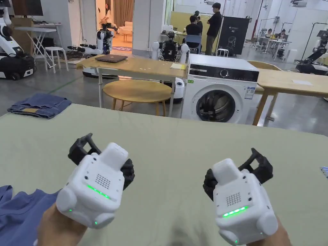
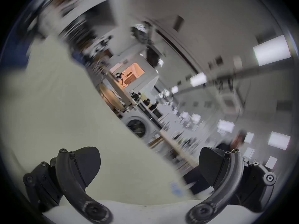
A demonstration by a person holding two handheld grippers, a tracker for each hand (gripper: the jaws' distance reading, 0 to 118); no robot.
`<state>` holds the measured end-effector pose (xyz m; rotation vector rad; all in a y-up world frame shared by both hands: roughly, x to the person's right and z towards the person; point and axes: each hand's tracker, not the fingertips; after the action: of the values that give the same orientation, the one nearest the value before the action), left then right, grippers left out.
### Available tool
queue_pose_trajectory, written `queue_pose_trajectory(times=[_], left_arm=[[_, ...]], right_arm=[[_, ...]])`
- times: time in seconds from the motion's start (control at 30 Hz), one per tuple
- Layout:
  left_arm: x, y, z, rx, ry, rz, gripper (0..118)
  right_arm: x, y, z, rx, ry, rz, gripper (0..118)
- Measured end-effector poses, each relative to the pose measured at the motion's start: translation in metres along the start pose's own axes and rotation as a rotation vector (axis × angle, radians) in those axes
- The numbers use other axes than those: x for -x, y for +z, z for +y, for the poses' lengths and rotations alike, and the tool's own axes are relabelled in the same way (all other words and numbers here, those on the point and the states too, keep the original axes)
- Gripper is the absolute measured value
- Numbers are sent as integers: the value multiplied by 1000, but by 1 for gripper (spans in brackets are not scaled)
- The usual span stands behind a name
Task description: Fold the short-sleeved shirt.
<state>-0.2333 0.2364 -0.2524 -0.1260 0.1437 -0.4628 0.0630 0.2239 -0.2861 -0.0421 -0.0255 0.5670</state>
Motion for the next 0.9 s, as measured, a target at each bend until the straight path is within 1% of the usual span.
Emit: queue_pose_trajectory(times=[0.03,0.1,0.13,0.17,0.2,0.23,0.3,0.47,0.6,0.67,0.77,0.8,0.83,0.87,0.9], left_arm=[[8,2,1,-13,134,-29,114],[19,5,-1,-46,362,-69,114],[24,6,-3,-57,459,-81,114],[26,7,-4,-67,535,-88,114],[30,8,-6,-74,602,-97,114],[31,8,-8,-70,639,-80,114],[30,9,-10,-71,687,-80,114],[26,12,-12,-73,616,-51,114],[19,13,-8,-60,534,-55,114],[16,12,-6,-43,501,-49,114],[12,14,-4,-53,487,-45,112],[12,16,-3,-60,488,-40,109],[11,17,-3,-68,491,-30,101],[11,18,-1,-71,489,-22,75],[10,18,0,-66,483,-15,46]], right_arm=[[-8,-1,1,25,-154,23,118],[-21,-4,-1,72,-431,45,118],[-27,-5,-4,99,-552,42,118],[-30,-6,-7,115,-639,37,118],[-30,-6,-9,132,-704,27,118],[-29,-6,-12,137,-721,5,118],[-26,-6,-15,150,-685,-30,118],[-17,1,-14,113,-585,30,118],[-13,5,-8,88,-544,8,118],[-13,4,-7,83,-535,6,118],[-11,4,-5,81,-530,10,117],[-11,5,-5,80,-536,12,108],[-10,6,-5,74,-540,11,85],[-10,6,-4,77,-540,-9,43],[-10,3,-4,96,-540,-21,12]])
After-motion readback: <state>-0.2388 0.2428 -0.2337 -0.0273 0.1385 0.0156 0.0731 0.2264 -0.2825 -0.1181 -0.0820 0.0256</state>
